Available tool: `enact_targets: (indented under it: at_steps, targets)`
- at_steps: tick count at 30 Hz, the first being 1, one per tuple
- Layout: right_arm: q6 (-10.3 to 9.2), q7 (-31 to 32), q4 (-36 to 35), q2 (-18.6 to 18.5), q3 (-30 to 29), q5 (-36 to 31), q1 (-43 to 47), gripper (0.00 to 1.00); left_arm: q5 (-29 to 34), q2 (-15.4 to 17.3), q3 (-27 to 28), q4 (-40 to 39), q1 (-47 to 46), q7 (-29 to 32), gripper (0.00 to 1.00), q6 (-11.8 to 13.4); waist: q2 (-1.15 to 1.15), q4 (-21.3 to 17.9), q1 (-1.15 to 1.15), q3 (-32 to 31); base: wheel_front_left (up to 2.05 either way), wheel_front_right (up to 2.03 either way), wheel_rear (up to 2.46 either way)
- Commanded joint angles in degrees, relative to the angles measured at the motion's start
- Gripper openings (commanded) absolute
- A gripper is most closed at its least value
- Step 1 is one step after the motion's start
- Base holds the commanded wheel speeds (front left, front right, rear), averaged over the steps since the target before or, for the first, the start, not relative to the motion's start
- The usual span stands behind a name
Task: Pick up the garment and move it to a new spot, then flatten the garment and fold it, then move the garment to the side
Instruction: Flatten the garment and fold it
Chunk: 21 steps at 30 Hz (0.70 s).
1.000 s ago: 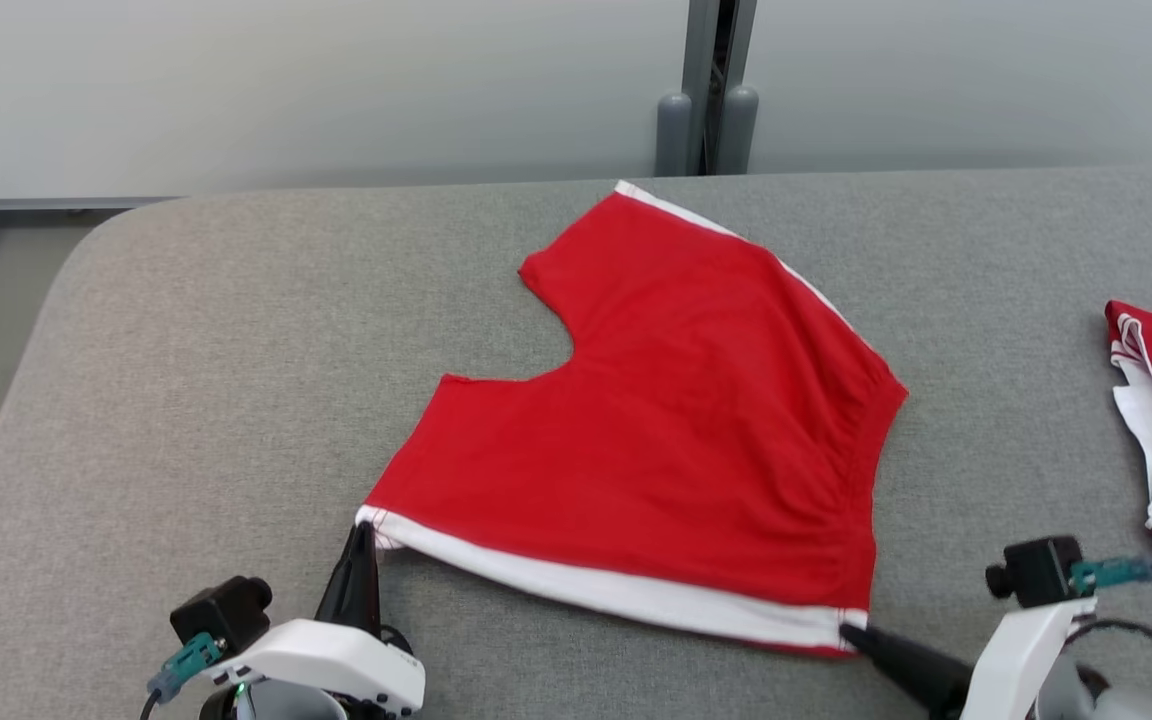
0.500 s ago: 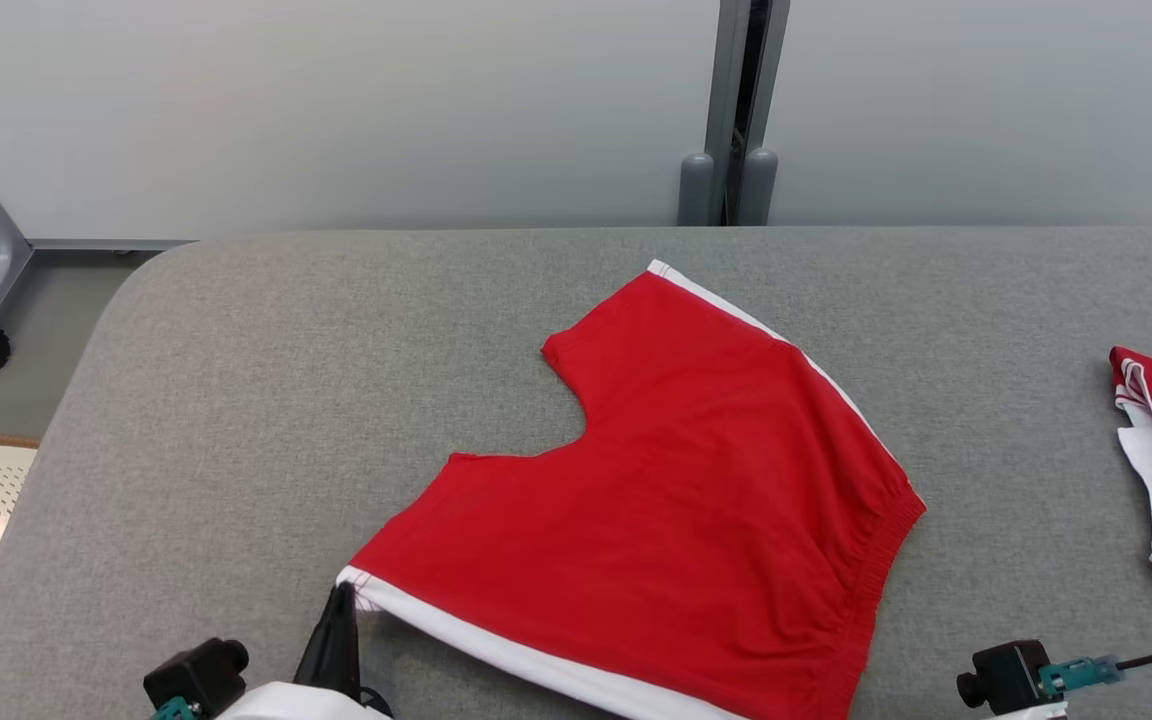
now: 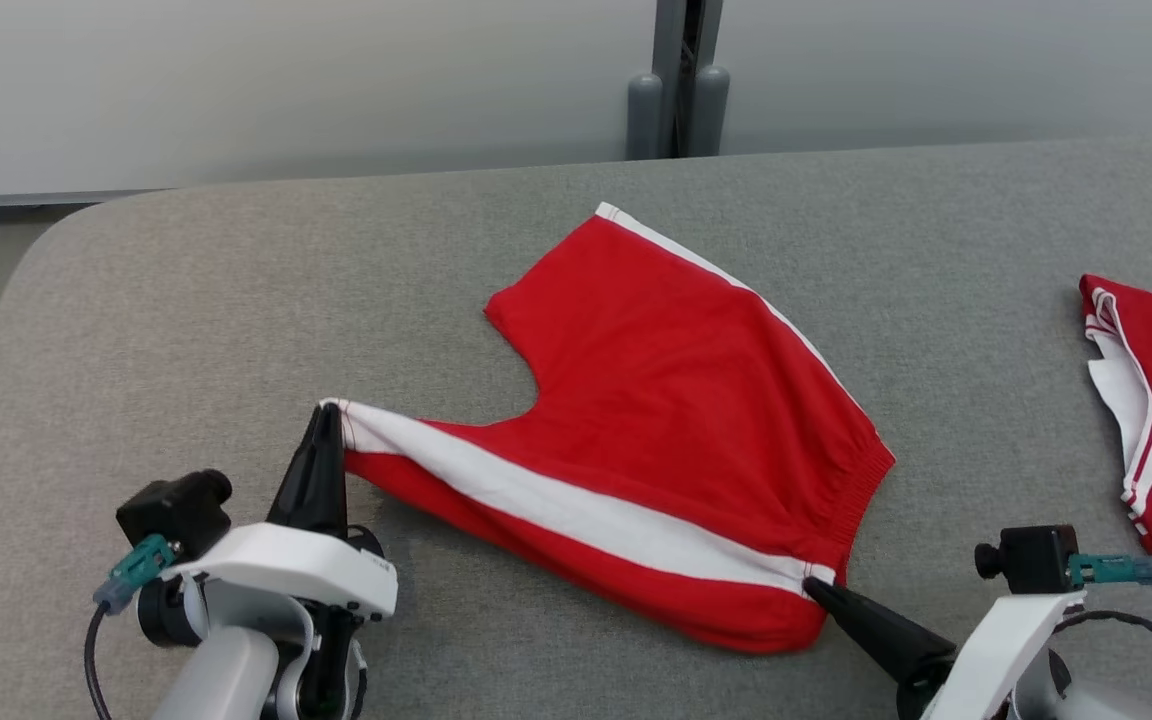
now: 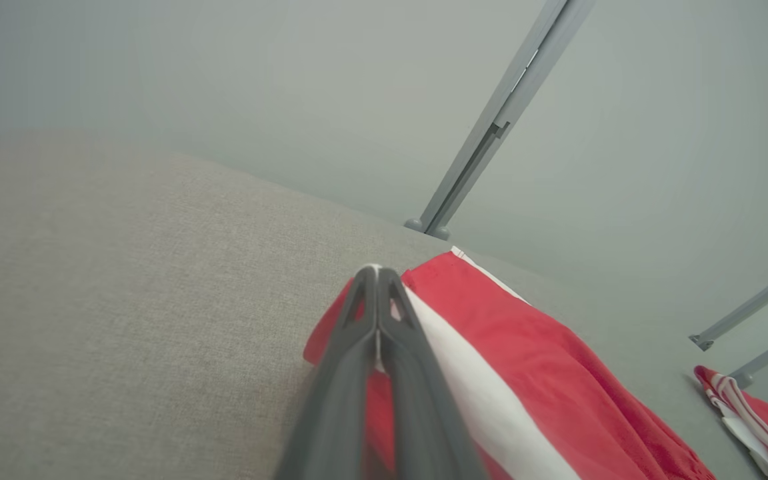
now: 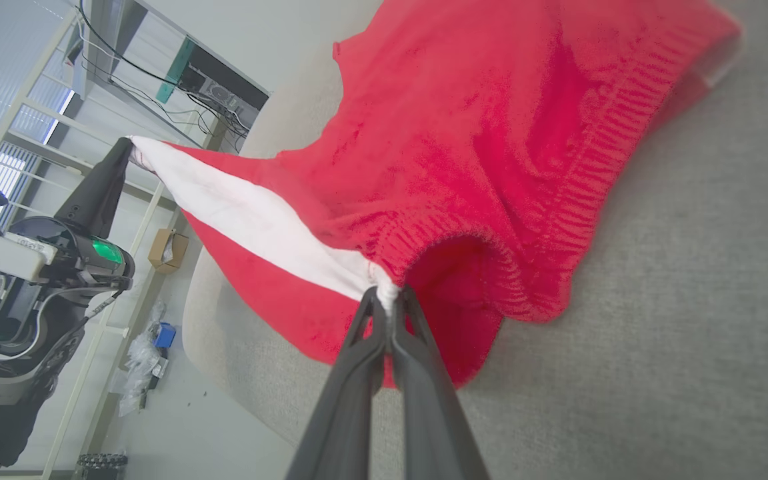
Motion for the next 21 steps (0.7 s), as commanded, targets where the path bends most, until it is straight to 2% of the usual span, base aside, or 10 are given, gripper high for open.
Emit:
enact_targets:
  at_steps: [1, 15, 21]
  targets:
    - [0.00, -0.88, -0.48, -0.27, -0.97, -0.23, -1.15, 0.00, 1.01, 0.93, -0.02, 0.05, -2.77, 0.42, 0.00, 0.32, 0.00, -2.33, 0.00, 2.39, 0.00, 0.00, 0.00]
    - [0.01, -4.67, -8.49, 3.90, -7.65, 4.06, -4.24, 0.00, 3.85, 3.16, 0.86, 6.17, -19.82, 2.83, 0.00, 1.61, 0.00, -11.95, 0.00, 9.30, 0.00, 0.00, 0.00]
    - [0.01, -6.00, -7.49, 6.68, -10.30, 4.01, -6.26, 0.00, 5.46, 5.22, 0.81, 9.55, -25.04, 3.70, 0.00, 1.84, 0.00, -16.00, 0.00, 12.00, 0.00, 0.00, 0.00]
